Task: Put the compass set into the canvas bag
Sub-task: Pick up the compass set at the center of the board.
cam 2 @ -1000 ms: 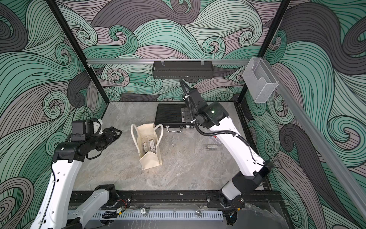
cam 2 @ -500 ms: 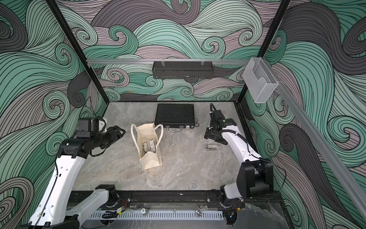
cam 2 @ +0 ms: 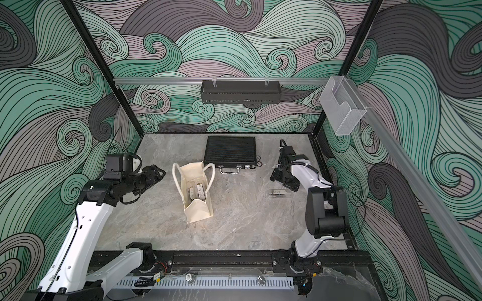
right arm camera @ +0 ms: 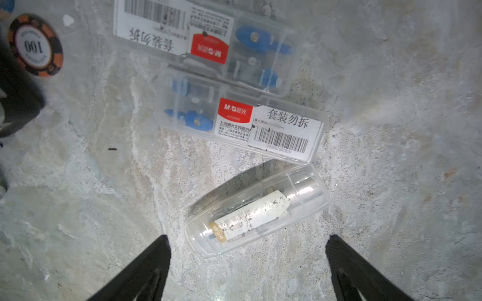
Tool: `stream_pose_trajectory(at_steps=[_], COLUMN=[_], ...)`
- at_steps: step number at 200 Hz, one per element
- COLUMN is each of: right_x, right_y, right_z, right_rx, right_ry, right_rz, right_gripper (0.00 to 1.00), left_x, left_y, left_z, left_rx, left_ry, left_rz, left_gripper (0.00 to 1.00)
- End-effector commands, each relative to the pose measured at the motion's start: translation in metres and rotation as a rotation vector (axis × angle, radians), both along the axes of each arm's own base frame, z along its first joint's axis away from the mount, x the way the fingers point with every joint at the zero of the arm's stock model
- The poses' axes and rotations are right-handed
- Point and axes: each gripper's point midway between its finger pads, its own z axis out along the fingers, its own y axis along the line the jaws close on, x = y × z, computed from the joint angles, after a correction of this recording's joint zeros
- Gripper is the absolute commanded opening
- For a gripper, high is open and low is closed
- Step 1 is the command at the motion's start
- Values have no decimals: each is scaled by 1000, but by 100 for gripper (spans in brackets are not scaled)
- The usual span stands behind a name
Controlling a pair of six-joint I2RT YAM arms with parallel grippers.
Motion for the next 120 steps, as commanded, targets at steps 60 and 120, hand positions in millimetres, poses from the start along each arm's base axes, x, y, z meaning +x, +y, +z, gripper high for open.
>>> stream_pose_trajectory(at_steps=[60, 120], right_x=[-18, -25], right_y=[0, 4], right_z=[-22, -50], right_rx=[67, 92], right_ry=[85, 128], right_rz=[-338, -428], right_gripper=[92, 90], left_x=[2, 1], left_y=[1, 3], left_z=[6, 3], left_rx=[8, 18], left_ry=[-27, -24], left_rz=[12, 13], left_gripper=[73, 73])
